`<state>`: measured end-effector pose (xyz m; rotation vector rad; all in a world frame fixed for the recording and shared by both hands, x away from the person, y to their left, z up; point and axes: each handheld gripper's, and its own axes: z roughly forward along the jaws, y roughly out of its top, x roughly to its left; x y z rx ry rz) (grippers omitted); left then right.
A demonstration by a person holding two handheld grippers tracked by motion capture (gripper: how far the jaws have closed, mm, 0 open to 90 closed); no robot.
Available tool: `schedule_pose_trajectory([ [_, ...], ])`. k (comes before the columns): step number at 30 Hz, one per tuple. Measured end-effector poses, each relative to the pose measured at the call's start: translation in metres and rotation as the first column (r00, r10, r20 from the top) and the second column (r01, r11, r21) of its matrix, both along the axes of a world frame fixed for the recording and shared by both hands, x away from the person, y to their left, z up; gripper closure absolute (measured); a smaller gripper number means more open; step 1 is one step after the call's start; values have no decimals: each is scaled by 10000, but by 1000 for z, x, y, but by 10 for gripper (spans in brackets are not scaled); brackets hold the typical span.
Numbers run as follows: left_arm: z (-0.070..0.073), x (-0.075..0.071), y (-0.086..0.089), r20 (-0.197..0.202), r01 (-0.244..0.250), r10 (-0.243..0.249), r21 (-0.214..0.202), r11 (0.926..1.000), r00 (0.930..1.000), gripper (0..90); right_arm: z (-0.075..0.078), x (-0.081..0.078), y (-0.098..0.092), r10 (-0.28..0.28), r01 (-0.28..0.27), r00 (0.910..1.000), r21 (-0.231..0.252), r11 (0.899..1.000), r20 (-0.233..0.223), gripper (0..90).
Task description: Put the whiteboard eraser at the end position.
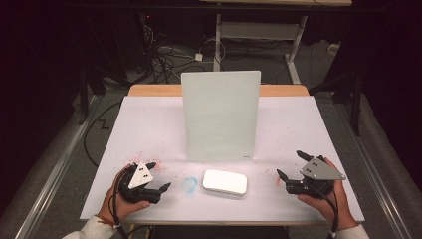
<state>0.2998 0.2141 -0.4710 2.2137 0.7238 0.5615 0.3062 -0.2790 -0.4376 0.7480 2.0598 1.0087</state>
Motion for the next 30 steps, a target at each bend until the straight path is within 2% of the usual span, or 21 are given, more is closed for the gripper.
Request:
schedule_pose_trajectory([
  [2,0,1,0,-20,-22,22,8,10000,10000,182,-9,-2,-5,-33,33,10000,-32,10000,70,167],
  [4,-1,1,0,-3,-43,43,24,10000,10000,182,-19,-2,-11,-41,45,9999,276,9996,-126,167],
  [11,-1,0,-3,65,-51,50,257,9997,10000,182,-38,-7,-20,-250,266,9967,200,9994,-777,167],
  [13,0,0,-4,199,-44,39,235,9997,9998,182,-39,-6,-19,-213,235,9964,263,9994,-826,167],
  [14,-1,0,-4,124,-49,46,193,9998,9999,182,-38,-6,-18,-163,191,9965,334,9993,-825,167],
  [15,-1,0,-4,216,-16,10,278,9996,9998,182,-37,-6,-17,-92,112,9973,277,9996,-730,167],
  [17,-1,0,-4,114,-22,18,294,9996,9999,182,-35,-8,-15,-35,48,9982,215,9998,-599,167],
  [20,-1,-1,-4,230,29,-35,277,9996,9997,182,-34,-10,-12,-13,15,9986,47,10000,-528,167],
  [25,-2,1,-3,103,58,-61,342,9994,9999,182,-32,-12,-9,-58,48,9997,-380,9993,-237,168],
  [30,-4,4,-2,26,-45,45,336,9994,10000,182,-30,-8,-9,-89,85,9998,-224,9997,-182,168],
])
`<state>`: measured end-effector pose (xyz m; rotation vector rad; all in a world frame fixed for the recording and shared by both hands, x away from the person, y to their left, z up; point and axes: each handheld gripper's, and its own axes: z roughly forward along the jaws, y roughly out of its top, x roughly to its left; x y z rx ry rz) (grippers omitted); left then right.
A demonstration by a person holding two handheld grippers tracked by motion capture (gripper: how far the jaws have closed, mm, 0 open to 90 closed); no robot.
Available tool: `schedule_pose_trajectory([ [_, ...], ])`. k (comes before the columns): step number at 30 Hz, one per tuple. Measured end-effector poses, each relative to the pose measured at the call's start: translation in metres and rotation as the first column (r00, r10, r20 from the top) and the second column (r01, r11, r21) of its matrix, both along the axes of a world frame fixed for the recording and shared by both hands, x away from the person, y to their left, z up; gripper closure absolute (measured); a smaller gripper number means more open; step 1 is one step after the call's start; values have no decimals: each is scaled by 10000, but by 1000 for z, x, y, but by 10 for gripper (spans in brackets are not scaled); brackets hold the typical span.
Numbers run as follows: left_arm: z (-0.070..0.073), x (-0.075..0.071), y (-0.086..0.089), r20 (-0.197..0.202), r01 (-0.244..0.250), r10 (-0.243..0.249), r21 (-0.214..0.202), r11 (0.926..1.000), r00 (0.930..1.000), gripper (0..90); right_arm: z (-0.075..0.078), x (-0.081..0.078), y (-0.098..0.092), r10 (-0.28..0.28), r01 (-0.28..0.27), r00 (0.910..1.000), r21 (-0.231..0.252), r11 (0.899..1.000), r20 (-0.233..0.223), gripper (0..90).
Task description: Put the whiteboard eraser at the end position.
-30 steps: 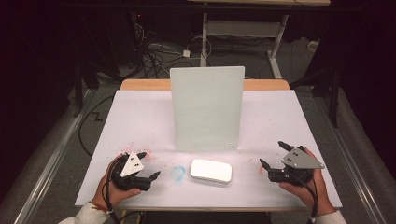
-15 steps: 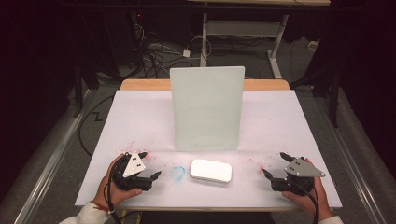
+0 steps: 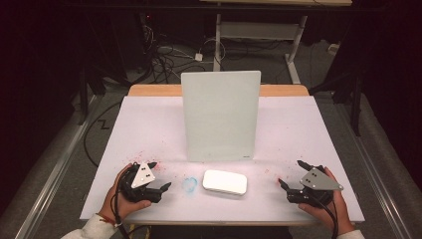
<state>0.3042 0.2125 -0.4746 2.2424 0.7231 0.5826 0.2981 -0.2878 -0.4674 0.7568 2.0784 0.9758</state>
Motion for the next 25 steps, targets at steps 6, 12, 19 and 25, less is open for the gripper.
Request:
schedule_pose_trajectory([
  [6,1,-3,-2,117,20,-22,136,9999,9999,182,-2,-2,0,81,-81,10000,-31,10000,-57,170],
  [12,0,-2,-4,27,74,-74,104,9999,10000,182,1,-6,-3,1,-1,9998,4,10000,180,169],
  [19,-1,2,-2,-89,-41,41,-43,10000,10000,182,0,-4,-2,-25,24,9999,13,10000,148,168],
  [25,-1,4,-3,-112,-104,104,-24,9999,9999,182,-1,-3,-5,-79,78,9999,132,9999,138,166],
])
